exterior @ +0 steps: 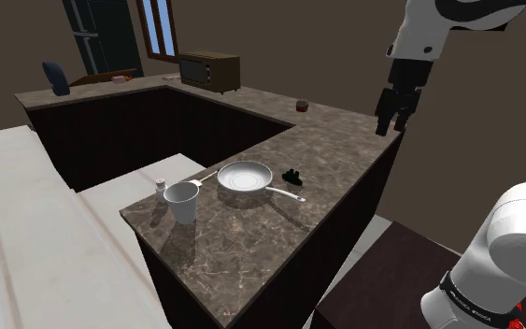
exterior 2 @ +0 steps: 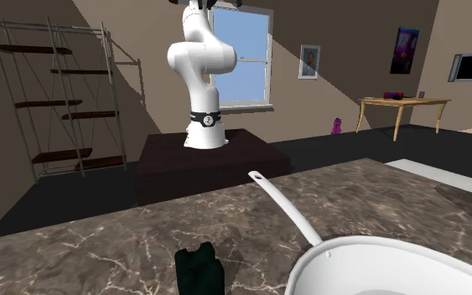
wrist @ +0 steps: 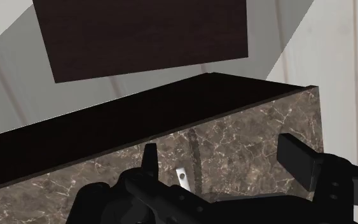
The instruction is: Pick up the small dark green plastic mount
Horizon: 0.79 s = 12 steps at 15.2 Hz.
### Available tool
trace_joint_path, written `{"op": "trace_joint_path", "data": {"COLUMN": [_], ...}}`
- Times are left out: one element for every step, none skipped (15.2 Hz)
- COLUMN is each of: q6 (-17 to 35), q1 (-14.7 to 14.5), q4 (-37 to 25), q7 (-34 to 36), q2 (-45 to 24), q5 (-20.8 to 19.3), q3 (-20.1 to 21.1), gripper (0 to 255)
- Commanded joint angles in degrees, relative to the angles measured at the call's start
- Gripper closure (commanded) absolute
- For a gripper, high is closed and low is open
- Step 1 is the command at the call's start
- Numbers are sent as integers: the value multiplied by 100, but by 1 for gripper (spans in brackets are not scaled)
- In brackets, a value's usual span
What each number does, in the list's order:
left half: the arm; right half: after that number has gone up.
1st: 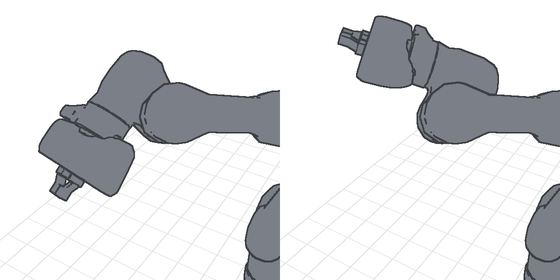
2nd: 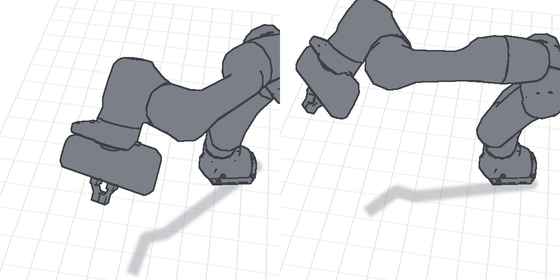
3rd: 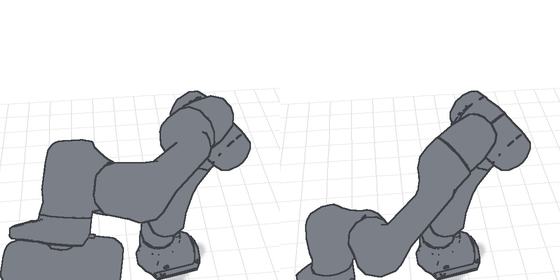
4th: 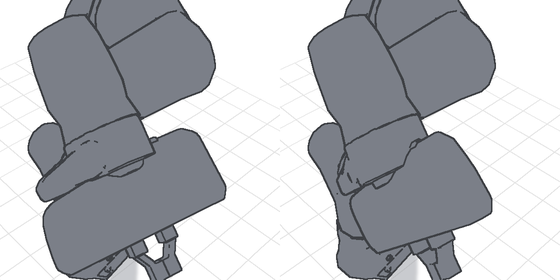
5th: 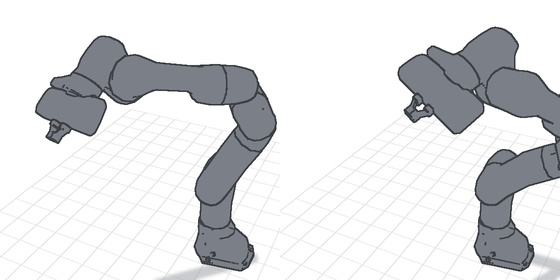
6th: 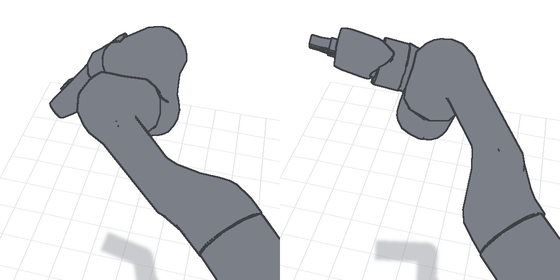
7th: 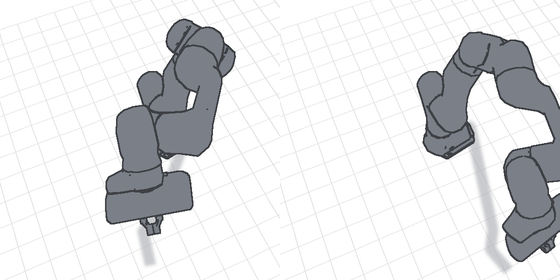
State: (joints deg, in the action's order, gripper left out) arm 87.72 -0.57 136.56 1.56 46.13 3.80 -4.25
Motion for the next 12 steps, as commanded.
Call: {"op": "trace_joint_path", "data": {"q6": [0, 198, 395, 592, 787, 982, 1175, 1365, 1553, 1739, 1920, 2099], "q1": [0, 2, 4, 5, 4, 5, 4, 4, 3, 2, 0, -4], "q4": [0, 57, 107, 148, 181, 205, 222, 229, 229, 220, 203, 177], "q7": [0, -50, -99, -147, -194, -241, -288, -335, -382, -429, -476, -522], "q2": [0, -132, -272, -419, -573, -735, -902, -1076, -1255, -1441, -1631, -1825], "q5": [0, -27, -52, -75, -97, -116, -134, -149, -161, -171, -179, -184], "q3": [0, -25, -51, -77, -104, -131, -158, -184, -210, -237, -263, -291], "gripper": [0, 0, 0, 0, 0, 0, 0, 0, 0, 0, 0, 0]}}
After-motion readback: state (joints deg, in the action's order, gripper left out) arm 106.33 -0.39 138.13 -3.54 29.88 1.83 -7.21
